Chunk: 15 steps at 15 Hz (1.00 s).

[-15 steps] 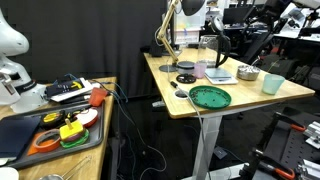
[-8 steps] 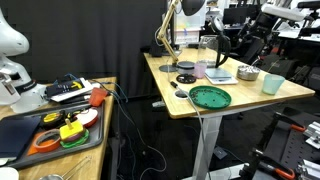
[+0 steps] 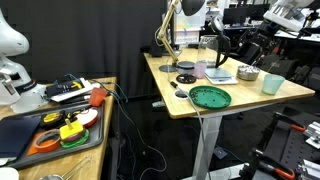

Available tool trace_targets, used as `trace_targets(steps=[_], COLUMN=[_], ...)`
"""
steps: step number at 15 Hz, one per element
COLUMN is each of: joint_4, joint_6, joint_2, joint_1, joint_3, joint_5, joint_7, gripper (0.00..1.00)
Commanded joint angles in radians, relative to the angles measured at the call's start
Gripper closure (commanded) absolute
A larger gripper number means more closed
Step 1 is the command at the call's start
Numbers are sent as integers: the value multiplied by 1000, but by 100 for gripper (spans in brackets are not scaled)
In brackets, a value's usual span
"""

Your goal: Pour the contents in the blue cup onto the green plate

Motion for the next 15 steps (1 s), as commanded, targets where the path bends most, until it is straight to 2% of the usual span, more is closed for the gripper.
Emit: trace_targets(steps=[1, 3, 4, 12, 15], joint_4=[26, 33, 4, 5, 13], joint_6=[-59, -58, -22, -21, -4], joint_2=[64, 89, 63, 67, 100], joint_1=[-32, -43, -42, -42, -44], joint_3=[-19, -16, -6, -1, 1], joint_5=[85, 83, 58, 57, 26], joint_7=[-74, -69, -52, -52, 8], gripper=[0, 0, 0, 0, 0])
